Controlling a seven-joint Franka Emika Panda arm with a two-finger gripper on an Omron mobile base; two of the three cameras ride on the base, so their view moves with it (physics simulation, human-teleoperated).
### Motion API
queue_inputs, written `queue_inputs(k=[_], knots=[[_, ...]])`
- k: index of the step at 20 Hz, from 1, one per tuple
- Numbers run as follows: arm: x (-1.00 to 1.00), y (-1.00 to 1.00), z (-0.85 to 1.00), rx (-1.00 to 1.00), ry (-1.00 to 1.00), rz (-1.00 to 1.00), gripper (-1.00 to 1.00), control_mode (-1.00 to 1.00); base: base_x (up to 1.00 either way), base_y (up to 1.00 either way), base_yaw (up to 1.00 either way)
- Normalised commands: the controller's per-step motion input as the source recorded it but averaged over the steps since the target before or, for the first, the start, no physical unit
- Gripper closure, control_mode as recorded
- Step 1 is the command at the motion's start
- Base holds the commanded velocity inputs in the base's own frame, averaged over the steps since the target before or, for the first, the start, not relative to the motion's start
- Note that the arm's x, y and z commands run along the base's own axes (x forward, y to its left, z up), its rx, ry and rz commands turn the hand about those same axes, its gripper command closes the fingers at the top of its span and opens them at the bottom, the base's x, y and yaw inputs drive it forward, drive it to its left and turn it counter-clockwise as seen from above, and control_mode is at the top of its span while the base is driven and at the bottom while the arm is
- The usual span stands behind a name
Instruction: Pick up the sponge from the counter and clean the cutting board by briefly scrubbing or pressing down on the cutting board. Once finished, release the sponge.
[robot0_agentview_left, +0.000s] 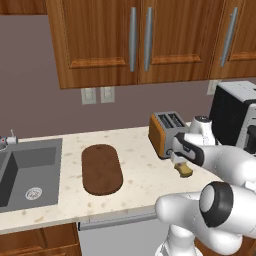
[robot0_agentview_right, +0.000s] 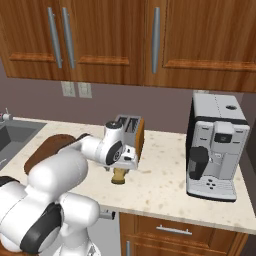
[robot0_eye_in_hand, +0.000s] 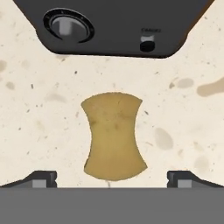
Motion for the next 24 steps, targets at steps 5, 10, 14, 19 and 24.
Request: queue_inputs(k=[5,10,14,19,24], knots=[[0.00,0.00,-0.22,0.00,0.00,0.00,-1.00,-1.00,0.00,0.00,0.00],[0.01,0.00,-0.18,0.00,0.00,0.00,-1.00,-1.00,0.00,0.00,0.00],[0.00,0.00,-0.07,0.00,0.00,0.00,-1.00,-1.00,0.00,0.00,0.00],[0.02,0.00,-0.01,0.00,0.00,0.00,-1.00,-1.00,0.00,0.00,0.00],[0.10,0.00,0.00,0.00,0.00,0.00,-1.00,-1.00,0.00,0.00,0.00]])
